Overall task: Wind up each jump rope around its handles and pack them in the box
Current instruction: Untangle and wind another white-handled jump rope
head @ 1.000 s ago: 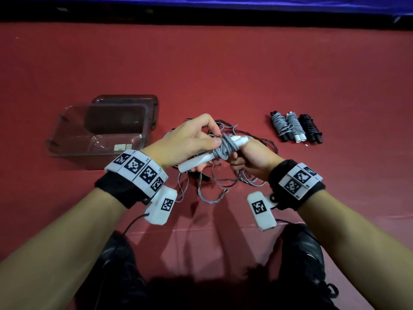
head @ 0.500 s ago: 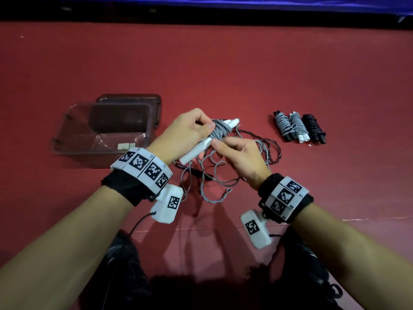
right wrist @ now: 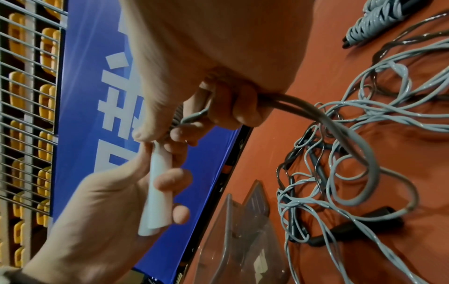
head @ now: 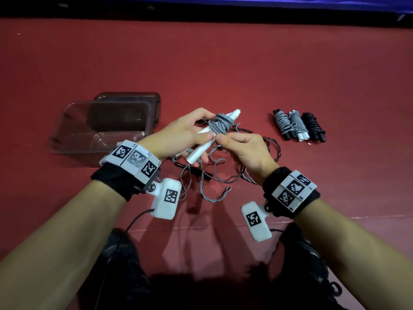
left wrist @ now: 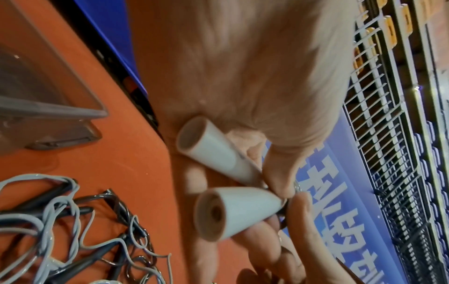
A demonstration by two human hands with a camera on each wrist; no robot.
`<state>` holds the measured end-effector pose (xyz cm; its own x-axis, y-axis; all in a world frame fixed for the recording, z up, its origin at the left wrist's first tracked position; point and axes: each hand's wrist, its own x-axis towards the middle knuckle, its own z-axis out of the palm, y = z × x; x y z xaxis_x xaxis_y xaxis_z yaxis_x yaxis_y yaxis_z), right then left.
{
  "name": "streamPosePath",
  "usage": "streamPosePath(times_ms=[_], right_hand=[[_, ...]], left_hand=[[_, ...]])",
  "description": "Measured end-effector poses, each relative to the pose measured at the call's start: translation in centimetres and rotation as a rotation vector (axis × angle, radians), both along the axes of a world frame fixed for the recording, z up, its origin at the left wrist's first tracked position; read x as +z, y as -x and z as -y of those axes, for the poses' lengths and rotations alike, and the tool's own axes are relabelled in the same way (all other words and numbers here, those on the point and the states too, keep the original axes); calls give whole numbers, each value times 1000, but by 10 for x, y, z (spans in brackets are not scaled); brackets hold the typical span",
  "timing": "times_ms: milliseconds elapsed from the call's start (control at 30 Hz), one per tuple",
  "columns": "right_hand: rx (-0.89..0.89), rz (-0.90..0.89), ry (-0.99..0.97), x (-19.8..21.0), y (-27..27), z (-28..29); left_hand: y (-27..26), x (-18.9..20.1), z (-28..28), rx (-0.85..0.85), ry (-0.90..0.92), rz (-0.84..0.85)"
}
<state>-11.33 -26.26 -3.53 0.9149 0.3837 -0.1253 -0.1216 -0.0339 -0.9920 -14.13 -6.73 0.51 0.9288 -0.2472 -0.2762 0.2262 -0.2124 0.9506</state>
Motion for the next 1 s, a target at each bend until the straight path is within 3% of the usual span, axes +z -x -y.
streamPosePath(times_ms=[100,200,333,533,633,733,833,933,1000], right_hand=[[22,-33,-18,-8,1,0],[8,-108,-19,-9,3,-5],[41,-150,-53,-4,2,-9],[177,-17,321,-9,7,-12],[293,232,603,5,7,-13],[449,569,919,30,4,-14],[590,838,1159,54,-4,-7],[689,913,1105,74,-11,-2],[668,907,1025,73,-17,2]], left_hand=[[-1,-4,1,22,31,21],[0,-13,11,181,84,102],[5,-20,28,358,19,226],[-3,-33,9,579,-231,270],[1,-39,1,572,-454,242],[4,-41,4,444,-671,311],[4,-35,-3,83,-718,309],[4,-19,-2,-250,-867,289],[3,-13,7,-367,-965,295]])
